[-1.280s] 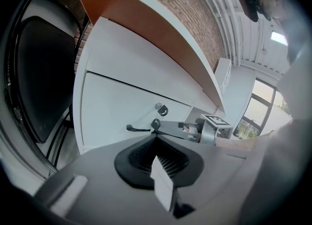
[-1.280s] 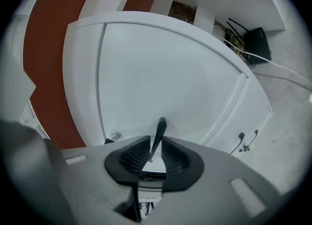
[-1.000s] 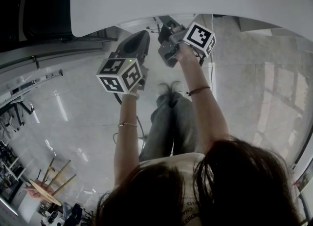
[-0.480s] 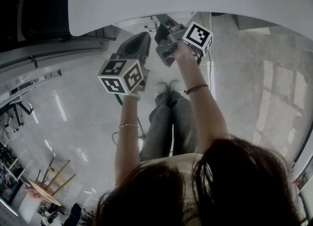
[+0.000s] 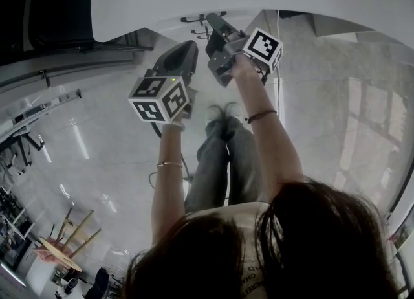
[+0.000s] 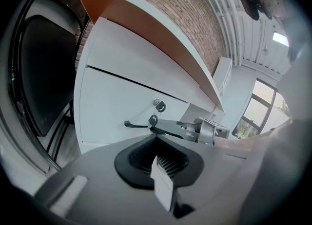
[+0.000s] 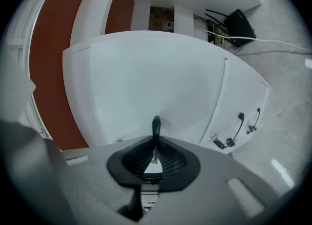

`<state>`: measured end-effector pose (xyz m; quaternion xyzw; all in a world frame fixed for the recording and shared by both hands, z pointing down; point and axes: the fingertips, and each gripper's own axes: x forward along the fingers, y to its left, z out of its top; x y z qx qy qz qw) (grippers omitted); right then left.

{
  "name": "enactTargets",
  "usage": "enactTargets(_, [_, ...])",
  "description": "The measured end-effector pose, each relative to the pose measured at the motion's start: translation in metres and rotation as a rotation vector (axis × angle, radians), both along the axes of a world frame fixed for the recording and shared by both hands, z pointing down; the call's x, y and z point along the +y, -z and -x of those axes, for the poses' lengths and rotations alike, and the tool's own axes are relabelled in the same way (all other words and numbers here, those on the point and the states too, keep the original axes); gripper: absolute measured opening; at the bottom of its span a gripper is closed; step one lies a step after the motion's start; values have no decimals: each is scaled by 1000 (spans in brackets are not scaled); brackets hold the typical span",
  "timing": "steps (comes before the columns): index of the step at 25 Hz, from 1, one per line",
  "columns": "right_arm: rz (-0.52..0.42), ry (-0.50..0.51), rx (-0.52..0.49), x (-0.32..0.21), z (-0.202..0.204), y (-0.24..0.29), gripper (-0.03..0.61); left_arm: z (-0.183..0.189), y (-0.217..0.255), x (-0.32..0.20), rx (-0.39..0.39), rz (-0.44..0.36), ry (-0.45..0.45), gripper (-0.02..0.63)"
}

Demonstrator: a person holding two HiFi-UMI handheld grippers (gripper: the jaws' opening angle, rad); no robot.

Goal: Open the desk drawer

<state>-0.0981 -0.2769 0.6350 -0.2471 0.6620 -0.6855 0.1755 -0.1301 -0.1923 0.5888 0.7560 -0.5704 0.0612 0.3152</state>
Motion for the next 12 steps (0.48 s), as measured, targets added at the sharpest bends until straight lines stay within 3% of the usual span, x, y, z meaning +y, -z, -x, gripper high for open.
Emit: enactTargets(12, [17, -11, 0, 4, -3, -1, 28, -2, 3, 4, 2, 7, -5, -2])
